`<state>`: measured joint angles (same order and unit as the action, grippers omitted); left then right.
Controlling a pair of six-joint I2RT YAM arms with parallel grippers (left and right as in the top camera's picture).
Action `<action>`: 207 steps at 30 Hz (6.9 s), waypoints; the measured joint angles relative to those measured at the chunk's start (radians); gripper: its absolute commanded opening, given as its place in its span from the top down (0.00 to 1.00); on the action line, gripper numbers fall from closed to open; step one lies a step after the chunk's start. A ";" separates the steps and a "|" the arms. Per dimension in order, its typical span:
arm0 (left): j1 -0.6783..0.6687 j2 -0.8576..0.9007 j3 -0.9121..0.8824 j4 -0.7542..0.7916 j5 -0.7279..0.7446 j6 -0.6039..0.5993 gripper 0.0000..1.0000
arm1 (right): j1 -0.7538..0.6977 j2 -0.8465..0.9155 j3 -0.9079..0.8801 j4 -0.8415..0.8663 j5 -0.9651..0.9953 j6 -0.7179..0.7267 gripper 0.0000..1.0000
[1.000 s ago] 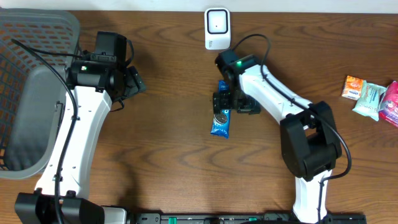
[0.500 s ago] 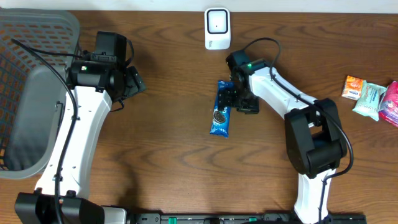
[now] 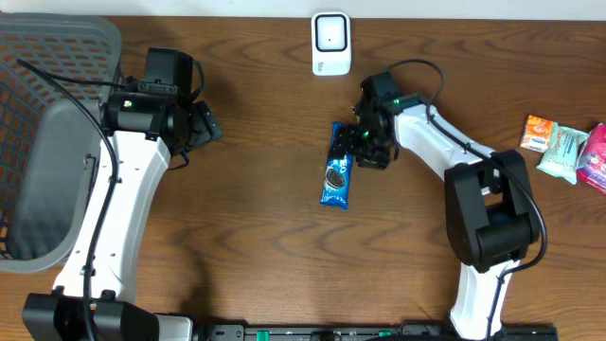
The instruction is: Scan the item barcode
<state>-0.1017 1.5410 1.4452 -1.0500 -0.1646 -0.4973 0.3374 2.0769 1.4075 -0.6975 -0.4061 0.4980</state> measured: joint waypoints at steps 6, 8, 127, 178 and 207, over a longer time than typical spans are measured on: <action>0.000 0.000 0.000 0.000 0.000 0.000 0.02 | -0.009 -0.026 -0.108 0.160 -0.060 0.052 0.80; 0.000 0.000 0.000 0.000 0.000 0.000 0.02 | -0.013 -0.027 -0.126 0.180 -0.066 0.063 0.89; 0.000 0.000 0.000 0.000 0.000 0.000 0.02 | -0.083 -0.101 -0.224 0.780 -0.212 0.246 0.98; 0.000 0.000 0.000 0.000 0.000 0.000 0.02 | -0.240 0.053 0.472 0.396 0.255 0.108 0.99; 0.000 0.000 0.000 0.000 0.000 0.000 0.02 | -0.779 0.018 0.509 -0.256 0.721 -0.113 0.01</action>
<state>-0.1017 1.5410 1.4452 -1.0500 -0.1642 -0.4973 -0.4419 2.0953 1.9167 -0.9539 0.3149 0.3851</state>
